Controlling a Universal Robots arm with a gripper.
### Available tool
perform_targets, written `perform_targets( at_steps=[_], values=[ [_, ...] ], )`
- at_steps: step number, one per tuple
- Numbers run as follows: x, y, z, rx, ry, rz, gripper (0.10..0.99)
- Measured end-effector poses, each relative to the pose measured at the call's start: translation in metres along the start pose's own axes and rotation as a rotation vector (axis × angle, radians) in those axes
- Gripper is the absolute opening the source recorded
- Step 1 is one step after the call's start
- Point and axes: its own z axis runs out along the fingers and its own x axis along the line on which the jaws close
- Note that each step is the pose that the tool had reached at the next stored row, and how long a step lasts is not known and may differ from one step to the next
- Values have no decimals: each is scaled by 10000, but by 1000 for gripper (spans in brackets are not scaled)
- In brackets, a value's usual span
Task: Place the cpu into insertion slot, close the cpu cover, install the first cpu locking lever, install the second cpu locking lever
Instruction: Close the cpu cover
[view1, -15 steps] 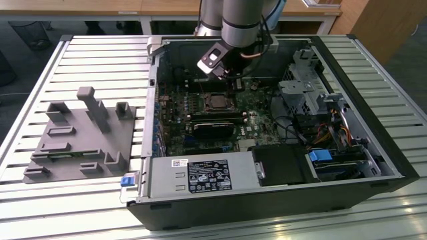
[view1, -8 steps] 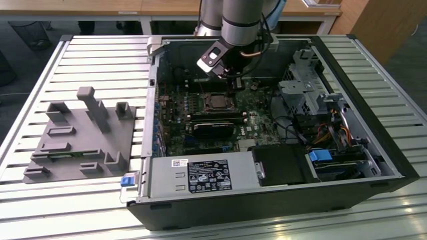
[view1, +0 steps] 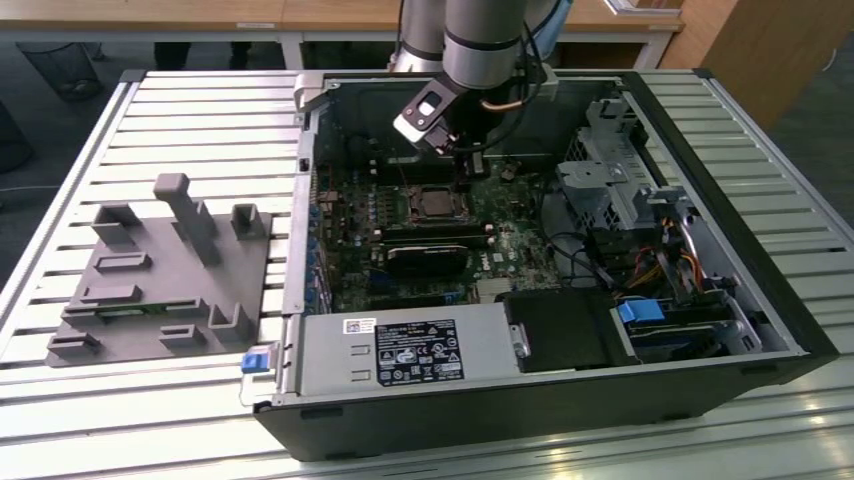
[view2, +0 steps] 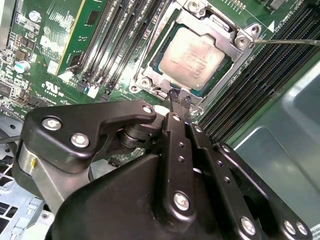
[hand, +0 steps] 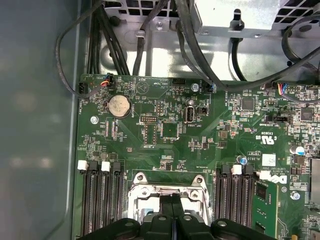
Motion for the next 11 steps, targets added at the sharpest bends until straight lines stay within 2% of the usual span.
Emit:
perform_targets(
  at_steps=[11],
  values=[
    [0, -10, -7, 0, 0, -1, 106]
  ],
)
